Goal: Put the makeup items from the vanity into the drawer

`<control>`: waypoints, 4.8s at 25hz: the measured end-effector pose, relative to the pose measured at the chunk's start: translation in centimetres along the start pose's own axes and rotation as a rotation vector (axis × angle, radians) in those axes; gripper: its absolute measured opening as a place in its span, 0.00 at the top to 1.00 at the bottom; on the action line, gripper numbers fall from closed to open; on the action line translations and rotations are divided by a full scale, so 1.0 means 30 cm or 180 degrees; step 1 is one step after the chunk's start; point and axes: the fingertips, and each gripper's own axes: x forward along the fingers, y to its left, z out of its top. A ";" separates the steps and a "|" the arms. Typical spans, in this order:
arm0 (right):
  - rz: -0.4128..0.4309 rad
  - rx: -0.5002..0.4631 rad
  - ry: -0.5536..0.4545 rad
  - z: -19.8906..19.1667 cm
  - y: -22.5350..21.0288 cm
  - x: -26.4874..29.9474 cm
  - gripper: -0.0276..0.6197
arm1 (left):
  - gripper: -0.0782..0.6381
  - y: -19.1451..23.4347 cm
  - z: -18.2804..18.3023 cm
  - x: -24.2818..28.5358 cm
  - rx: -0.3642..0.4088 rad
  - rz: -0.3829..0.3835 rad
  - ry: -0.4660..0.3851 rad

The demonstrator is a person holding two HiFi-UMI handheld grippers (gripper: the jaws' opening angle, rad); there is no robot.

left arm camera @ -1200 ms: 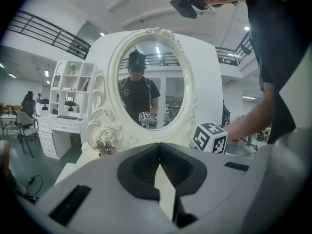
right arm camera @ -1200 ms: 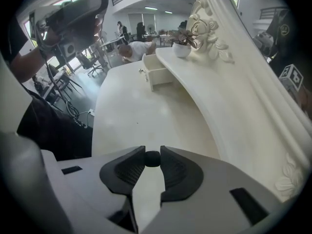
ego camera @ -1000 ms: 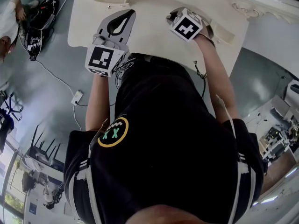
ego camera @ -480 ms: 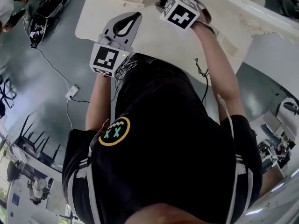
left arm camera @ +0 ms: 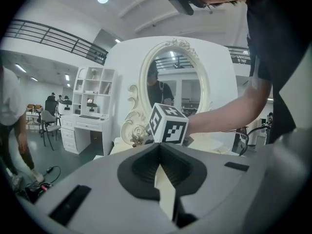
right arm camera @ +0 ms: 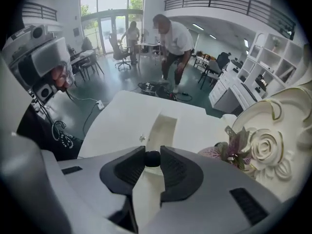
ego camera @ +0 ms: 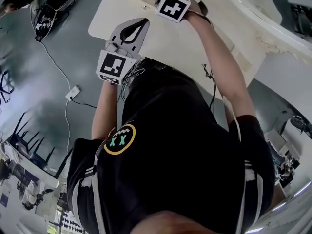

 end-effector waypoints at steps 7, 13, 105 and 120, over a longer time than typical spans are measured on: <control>0.0077 -0.0062 0.0176 0.025 -0.010 0.095 0.78 | 0.86 0.070 -0.023 -0.034 -0.0076 0.0101 0.0004; 0.0128 -0.0076 0.0284 0.027 -0.016 0.148 0.78 | 0.86 0.116 -0.021 -0.037 -0.0090 0.0109 -0.0001; -0.2600 0.1720 -0.2840 -0.595 0.259 -1.089 0.77 | 0.86 -0.625 0.283 0.405 0.0666 -0.1601 -0.0299; -0.2710 0.1680 -0.2897 -0.586 0.288 -1.046 0.92 | 0.86 -0.643 0.272 0.406 0.0767 -0.1555 -0.0299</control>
